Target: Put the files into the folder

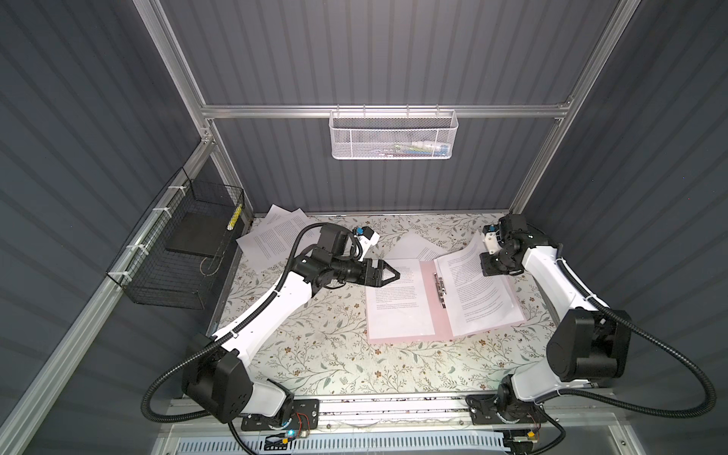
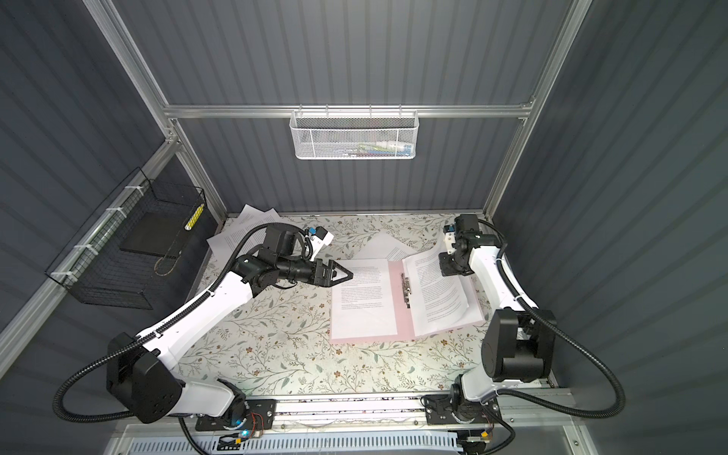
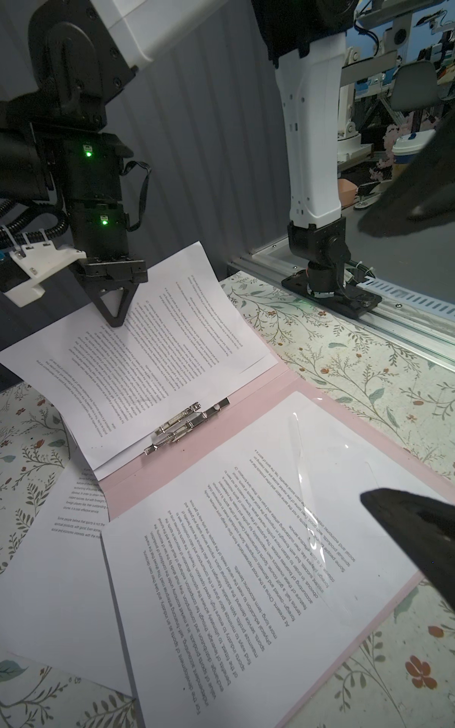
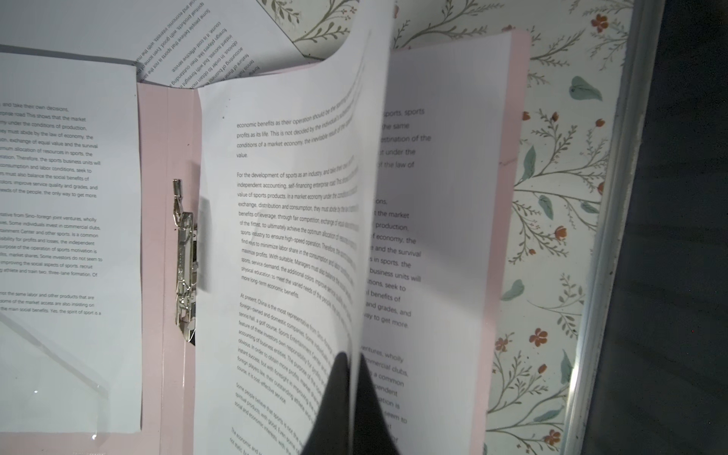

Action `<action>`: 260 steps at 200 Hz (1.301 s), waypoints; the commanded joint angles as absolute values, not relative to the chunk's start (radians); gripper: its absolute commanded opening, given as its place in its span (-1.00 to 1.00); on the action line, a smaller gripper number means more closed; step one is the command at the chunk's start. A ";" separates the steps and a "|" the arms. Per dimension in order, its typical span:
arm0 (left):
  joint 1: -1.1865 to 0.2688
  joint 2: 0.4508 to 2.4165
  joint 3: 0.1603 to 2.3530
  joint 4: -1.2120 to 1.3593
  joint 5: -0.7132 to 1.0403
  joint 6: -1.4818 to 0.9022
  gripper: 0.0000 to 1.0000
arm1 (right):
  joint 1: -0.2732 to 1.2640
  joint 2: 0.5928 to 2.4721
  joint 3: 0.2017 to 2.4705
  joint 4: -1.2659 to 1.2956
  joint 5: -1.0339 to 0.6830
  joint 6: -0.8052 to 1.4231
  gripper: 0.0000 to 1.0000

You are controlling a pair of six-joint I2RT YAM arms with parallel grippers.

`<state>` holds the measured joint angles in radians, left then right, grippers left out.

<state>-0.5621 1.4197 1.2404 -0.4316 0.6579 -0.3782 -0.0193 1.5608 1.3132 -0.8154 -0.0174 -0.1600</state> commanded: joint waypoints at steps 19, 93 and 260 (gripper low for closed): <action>-0.568 1.434 1.241 -0.435 0.685 -0.375 0.99 | -0.020 1.565 1.324 -0.811 -0.053 -0.133 -1.00; -0.568 1.440 1.241 -0.429 0.713 -0.382 0.99 | -0.009 1.582 1.310 -0.803 -0.065 -0.114 -1.00; -0.568 1.444 1.248 -0.435 0.723 -0.382 0.99 | -0.002 1.589 1.285 -0.802 -0.083 -0.098 -1.00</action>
